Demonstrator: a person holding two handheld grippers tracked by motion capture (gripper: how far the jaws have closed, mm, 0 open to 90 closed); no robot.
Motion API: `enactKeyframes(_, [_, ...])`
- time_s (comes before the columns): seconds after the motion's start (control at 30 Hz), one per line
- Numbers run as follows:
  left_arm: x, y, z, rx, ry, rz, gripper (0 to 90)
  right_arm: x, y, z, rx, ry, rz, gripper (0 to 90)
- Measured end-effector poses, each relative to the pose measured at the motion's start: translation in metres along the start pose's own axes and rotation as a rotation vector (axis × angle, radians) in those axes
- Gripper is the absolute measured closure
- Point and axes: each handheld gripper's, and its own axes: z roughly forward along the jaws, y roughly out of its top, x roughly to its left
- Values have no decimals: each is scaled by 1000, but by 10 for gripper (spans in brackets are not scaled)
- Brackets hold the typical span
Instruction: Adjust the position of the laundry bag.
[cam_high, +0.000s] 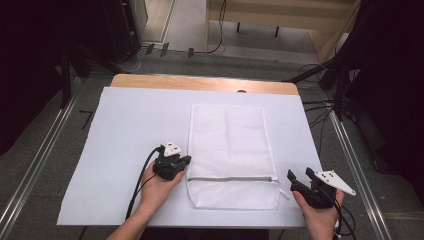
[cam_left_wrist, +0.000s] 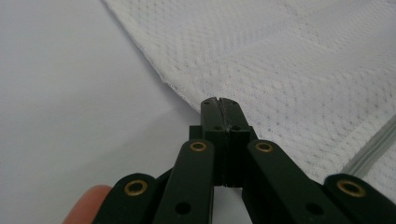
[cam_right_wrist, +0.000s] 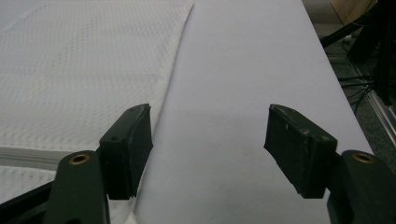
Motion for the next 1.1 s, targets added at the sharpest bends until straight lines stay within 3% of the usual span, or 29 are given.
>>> enactKeyframes(0.27, [28, -15, -29, -7, 47, -18, 900, 5, 0, -1, -5, 7, -9, 331])
enactKeyframes(0.6, [48, -37, -54, -18, 78, -56, 900, 17, 1, 0, -2, 23, -38, 331])
enactKeyframes(1.03, [49, -45, -64, -49, 87, -79, 900, 28, 0, -1, -11, 43, -54, 326])
enactKeyframes(1.1, [49, -46, -65, -59, 86, -75, 790, 29, 0, -1, -15, 45, -54, 325])
